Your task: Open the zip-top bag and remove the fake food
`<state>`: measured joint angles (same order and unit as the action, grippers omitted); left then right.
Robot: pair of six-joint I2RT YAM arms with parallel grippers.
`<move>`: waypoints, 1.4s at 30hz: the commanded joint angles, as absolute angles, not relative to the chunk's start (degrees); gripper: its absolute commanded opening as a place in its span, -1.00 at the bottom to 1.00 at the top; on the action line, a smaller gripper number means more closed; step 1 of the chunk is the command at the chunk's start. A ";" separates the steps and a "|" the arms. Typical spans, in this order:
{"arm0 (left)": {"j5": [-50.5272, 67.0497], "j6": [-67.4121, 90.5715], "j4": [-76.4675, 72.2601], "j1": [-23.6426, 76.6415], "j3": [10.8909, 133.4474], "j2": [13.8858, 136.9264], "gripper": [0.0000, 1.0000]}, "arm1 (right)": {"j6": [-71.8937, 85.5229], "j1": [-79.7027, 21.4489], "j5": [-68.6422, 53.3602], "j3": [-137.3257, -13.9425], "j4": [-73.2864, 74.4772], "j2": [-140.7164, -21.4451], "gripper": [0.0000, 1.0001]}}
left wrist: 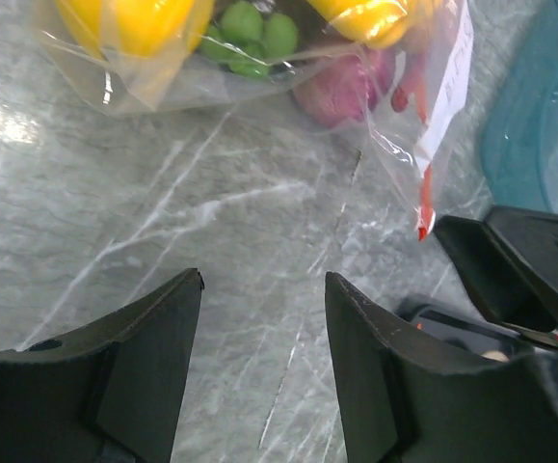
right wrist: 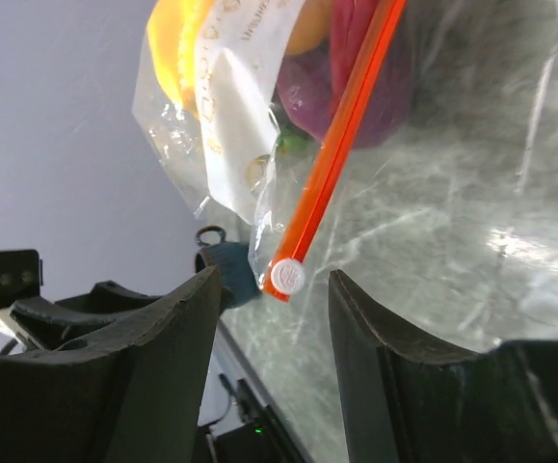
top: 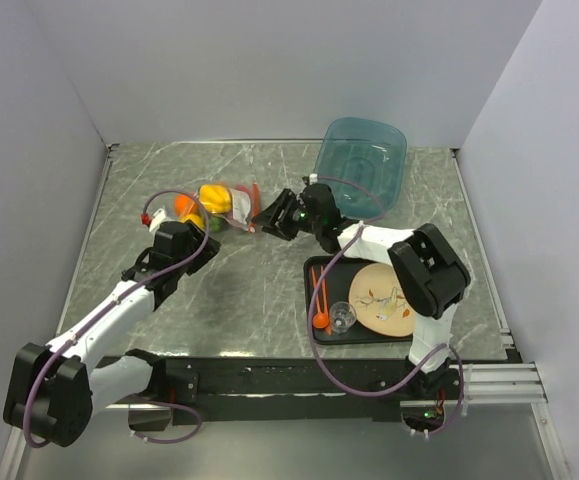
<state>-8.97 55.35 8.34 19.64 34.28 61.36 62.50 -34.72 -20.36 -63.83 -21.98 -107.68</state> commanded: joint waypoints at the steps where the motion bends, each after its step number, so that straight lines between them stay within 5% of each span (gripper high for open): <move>1: -5.28 56.34 4.84 19.86 33.93 61.00 0.19 | 67.76 -35.86 -21.01 -66.71 -26.90 -110.65 0.11; 11: -3.78 56.34 4.74 19.95 35.15 60.82 0.19 | 74.96 -36.04 -18.81 -67.41 -29.44 -114.87 -0.14; 35: -0.62 53.96 2.46 19.86 37.97 65.74 0.21 | 79.89 -36.83 -14.60 -66.54 -36.30 -116.46 -0.11; 42: -0.44 53.61 1.06 19.86 38.67 67.50 0.19 | 78.23 -36.74 -12.66 -66.44 -33.06 -114.70 -0.49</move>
<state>-1.28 54.89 3.97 19.73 35.92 66.57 79.13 -36.29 -15.18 -66.06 -33.21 -116.62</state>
